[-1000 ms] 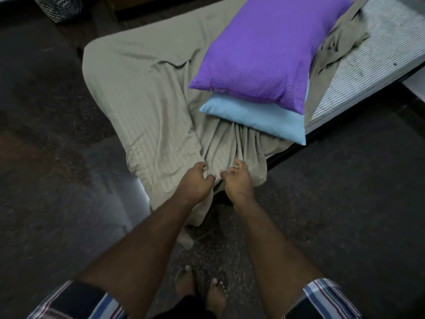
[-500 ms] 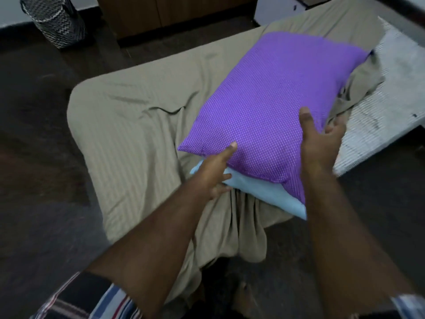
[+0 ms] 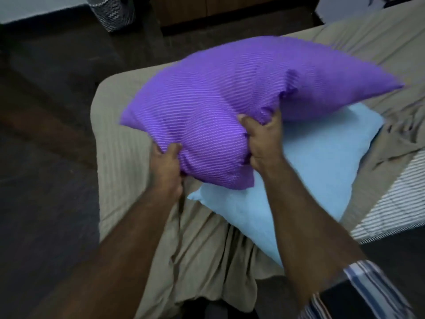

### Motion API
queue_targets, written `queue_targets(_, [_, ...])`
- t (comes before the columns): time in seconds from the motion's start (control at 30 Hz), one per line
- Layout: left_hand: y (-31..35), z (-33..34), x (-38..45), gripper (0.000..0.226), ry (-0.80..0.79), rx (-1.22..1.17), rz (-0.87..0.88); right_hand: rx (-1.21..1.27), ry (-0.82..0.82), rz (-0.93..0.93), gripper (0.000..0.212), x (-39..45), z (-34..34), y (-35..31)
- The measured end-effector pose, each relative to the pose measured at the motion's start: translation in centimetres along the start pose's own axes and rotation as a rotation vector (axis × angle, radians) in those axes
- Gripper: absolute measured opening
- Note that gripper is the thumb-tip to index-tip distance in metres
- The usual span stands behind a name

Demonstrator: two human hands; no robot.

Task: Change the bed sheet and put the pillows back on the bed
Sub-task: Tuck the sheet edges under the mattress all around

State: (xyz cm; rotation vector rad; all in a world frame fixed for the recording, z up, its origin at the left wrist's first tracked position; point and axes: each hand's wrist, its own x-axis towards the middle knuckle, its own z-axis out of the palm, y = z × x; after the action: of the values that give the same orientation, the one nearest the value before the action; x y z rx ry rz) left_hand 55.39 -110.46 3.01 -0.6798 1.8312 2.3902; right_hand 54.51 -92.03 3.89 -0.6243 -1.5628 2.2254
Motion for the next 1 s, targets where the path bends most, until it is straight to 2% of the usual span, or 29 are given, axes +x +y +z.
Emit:
queue_targets(0.07, [-0.2, -1.7, 0.5, 0.036, 0.035, 0.063, -0.022, -0.006, -0.118, 0.070, 0.045, 0.2, 1.2, 1.3])
queue_targets(0.17, [-2.2, -3.4, 0.1, 0.020, 0.058, 0.277, -0.276, -0.258, -0.226, 0.155, 0.047, 0.7, -1.7, 4.1])
queue_targets(0.2, [-3.4, -3.4, -0.2, 0.020, 0.061, 0.338, -0.379, -0.400, -0.150, 0.155, 0.052, 0.6, -3.9, 4.6])
queue_targets(0.23, [-4.8, -3.2, -0.5, 0.026, 0.054, 0.406, -0.456, -0.510, -0.005, 0.125, 0.054, 0.2, -6.5, 5.0])
queue_targets(0.33, [-9.6, -0.3, -2.3, 0.050, -0.043, 0.679, -0.438, -0.770, 0.469, 0.005, 0.060, -2.0, -15.9, 5.9])
queue_targets(0.4, [-11.3, 1.8, -3.6, 0.053, -0.062, 0.839, -0.318, -0.813, 0.644, 0.205, 0.087, -3.3, -20.8, 5.8])
queue_targets(0.47, [-12.2, 2.9, -3.9, 0.057, 0.017, 0.798, -0.258, -0.718, 0.705, 0.472, 0.108, -4.1, -22.9, 5.3])
queue_targets(0.57, [-12.7, 2.7, -4.0, 0.086, 0.122, 0.627, -0.253, -0.344, 0.635, 0.534, 0.108, -3.0, -23.7, 5.0])
queue_targets(0.63, [-13.2, 2.2, -3.6, 0.095, 0.141, 0.495, -0.298, -0.119, 0.526, 0.521, 0.092, -2.1, -23.3, 4.4])
queue_targets(0.7, [-12.0, 2.6, -3.3, 0.093, 0.111, 0.428, -0.350, -0.110, 0.475, 0.345, 0.059, -1.3, -21.6, 1.9])
queue_targets(0.77, [-10.4, 3.3, -3.4, 0.087, 0.090, 0.475, -0.376, -0.117, 0.471, 0.144, 0.043, -0.5, -19.1, -1.7])
queue_targets(0.87, [-9.3, 3.5, -3.1, 0.069, 0.040, 0.562, -0.446, -0.147, 0.373, -0.034, 0.043, 0.0, -15.1, -7.6])
queue_targets(1.0, [-6.5, 3.8, -2.8, 0.064, 0.123, 0.635, -0.306, -0.177, 0.245, -0.070, 0.039, -0.8, -12.0, -12.5])
